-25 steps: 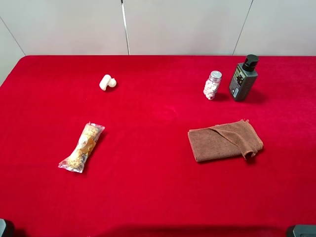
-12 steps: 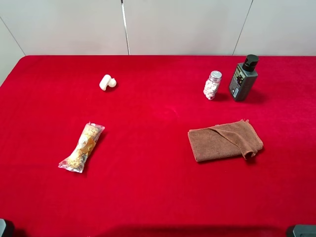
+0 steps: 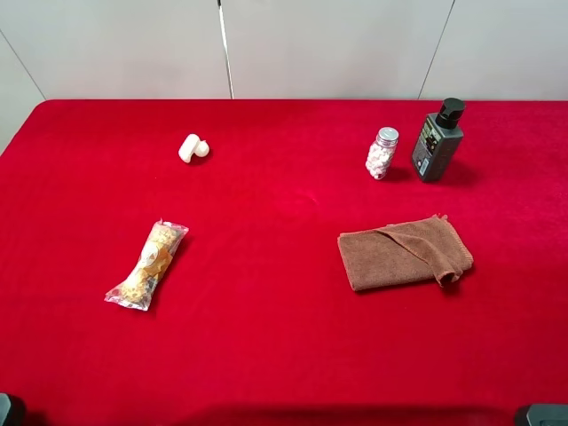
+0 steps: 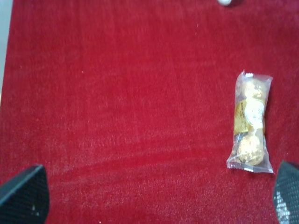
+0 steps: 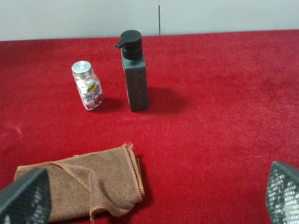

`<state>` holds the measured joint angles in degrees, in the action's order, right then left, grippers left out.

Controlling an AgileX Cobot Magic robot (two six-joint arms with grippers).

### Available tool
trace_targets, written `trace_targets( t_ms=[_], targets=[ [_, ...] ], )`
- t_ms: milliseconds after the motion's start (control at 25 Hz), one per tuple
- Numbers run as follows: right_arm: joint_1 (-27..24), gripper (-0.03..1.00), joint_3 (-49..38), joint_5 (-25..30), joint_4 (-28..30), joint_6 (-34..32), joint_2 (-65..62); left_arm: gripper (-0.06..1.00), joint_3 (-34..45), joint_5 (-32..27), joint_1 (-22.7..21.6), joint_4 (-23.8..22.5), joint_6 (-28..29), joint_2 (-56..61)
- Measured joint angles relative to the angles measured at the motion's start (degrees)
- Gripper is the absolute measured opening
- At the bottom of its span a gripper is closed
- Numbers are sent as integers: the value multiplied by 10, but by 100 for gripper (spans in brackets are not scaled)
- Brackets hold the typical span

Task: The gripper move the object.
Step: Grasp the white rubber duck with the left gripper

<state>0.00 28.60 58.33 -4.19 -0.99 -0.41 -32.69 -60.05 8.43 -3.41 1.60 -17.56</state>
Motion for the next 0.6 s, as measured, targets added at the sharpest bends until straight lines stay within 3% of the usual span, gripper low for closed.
trace_targets(
  t_ms=[600],
  targets=[
    [0,69,0,0,0,0,0,94,-125,68,0,2,-20,-333]
  ],
)
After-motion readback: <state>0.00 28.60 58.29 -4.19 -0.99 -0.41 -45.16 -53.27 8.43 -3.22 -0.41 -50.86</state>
